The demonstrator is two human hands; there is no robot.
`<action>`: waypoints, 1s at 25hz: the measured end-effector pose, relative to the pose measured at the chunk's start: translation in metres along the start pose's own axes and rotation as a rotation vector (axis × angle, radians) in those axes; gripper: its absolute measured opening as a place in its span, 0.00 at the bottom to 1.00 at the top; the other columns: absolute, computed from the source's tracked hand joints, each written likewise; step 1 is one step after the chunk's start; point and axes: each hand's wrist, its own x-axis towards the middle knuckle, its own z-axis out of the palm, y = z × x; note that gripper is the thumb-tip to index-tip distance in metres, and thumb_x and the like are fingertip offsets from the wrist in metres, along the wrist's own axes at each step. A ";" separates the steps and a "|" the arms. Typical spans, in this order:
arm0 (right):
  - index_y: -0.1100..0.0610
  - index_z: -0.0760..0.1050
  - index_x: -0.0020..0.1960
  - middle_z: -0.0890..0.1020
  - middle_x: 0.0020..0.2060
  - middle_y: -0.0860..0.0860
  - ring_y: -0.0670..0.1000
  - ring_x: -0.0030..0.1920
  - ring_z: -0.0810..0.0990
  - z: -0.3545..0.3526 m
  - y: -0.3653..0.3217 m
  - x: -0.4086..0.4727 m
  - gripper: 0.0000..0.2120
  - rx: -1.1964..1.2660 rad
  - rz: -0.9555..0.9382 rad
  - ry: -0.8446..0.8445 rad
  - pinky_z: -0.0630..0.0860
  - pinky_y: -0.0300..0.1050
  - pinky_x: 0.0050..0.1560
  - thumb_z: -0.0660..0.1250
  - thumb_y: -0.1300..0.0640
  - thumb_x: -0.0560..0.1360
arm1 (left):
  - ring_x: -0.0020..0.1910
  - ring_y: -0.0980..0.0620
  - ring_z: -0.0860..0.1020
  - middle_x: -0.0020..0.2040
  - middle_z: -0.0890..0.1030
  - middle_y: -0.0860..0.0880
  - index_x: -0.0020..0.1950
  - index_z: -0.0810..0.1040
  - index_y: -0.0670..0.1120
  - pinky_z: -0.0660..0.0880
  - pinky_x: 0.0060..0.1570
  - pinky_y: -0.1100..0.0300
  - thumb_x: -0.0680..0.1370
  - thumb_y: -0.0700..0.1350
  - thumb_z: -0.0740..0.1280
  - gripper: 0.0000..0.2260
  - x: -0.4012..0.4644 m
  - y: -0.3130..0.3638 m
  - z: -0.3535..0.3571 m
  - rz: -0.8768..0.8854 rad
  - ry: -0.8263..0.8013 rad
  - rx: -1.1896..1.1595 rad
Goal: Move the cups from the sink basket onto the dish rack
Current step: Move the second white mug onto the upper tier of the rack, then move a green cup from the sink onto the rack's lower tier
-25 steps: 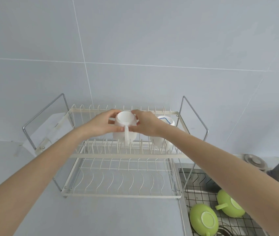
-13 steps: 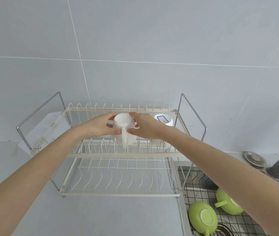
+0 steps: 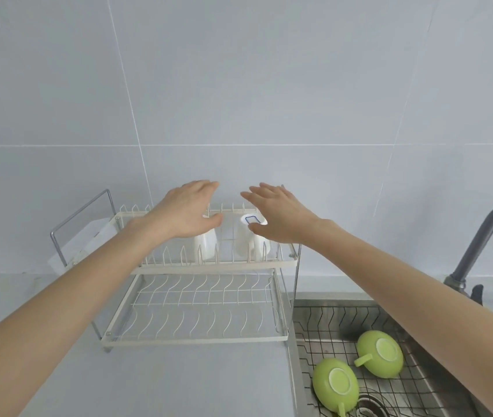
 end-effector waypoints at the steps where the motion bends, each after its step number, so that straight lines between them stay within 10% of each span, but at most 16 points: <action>1: 0.54 0.50 0.75 0.54 0.76 0.54 0.54 0.77 0.48 -0.004 0.009 -0.012 0.30 -0.010 0.032 0.003 0.45 0.50 0.76 0.59 0.52 0.78 | 0.75 0.47 0.55 0.77 0.56 0.45 0.74 0.52 0.43 0.56 0.73 0.51 0.77 0.52 0.59 0.29 -0.003 0.014 -0.003 0.015 0.012 0.029; 25: 0.52 0.46 0.76 0.47 0.77 0.57 0.59 0.77 0.44 0.051 0.224 -0.210 0.34 0.059 0.377 -0.290 0.43 0.57 0.76 0.60 0.50 0.76 | 0.76 0.44 0.43 0.78 0.44 0.44 0.75 0.44 0.48 0.45 0.75 0.46 0.78 0.55 0.55 0.31 0.037 0.279 0.130 0.167 -0.288 -0.008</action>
